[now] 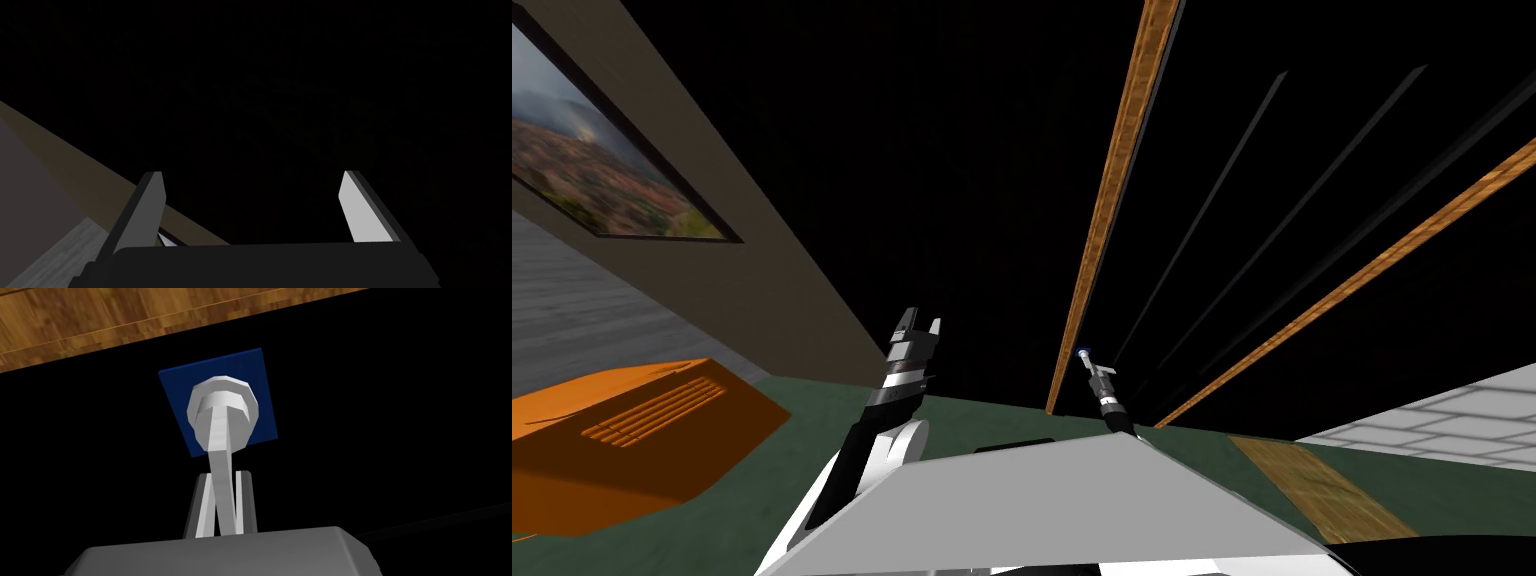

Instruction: Pull the door open

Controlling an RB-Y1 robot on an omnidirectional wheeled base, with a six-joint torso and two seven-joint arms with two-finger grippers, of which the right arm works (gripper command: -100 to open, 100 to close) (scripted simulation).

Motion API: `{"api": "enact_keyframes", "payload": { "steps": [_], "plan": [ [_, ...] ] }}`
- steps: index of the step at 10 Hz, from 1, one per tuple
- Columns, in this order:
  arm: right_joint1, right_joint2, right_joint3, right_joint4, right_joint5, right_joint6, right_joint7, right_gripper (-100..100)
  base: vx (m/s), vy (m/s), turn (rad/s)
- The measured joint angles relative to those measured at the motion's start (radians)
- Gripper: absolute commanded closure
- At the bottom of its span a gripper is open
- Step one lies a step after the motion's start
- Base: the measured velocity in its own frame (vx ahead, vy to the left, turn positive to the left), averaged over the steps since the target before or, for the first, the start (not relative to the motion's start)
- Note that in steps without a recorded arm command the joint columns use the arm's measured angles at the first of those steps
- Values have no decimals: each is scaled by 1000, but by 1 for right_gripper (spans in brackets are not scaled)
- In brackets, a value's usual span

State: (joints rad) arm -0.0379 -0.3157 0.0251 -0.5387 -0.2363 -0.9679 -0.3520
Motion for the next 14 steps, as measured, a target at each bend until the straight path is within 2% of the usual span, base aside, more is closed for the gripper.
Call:
{"api": "enact_keyframes", "payload": {
  "steps": [2,6,10,11,12,13,14],
  "plan": [
    [1,1,0,1,0,0,0,100,-38,-12,50],
    [13,-32,27,-3,15,-18,-38,100,-182,-44,112],
    [42,-71,72,-6,41,-47,-95,100,-225,-71,128],
    [54,-81,84,-18,48,-50,-110,100,-102,-25,32],
    [57,-80,88,-19,50,-49,-113,100,-169,-32,199],
    [78,-92,91,-37,50,-52,-120,100,-198,-69,155],
    [71,-98,98,-8,52,-78,-130,100,-163,-74,141]
  ]
}}
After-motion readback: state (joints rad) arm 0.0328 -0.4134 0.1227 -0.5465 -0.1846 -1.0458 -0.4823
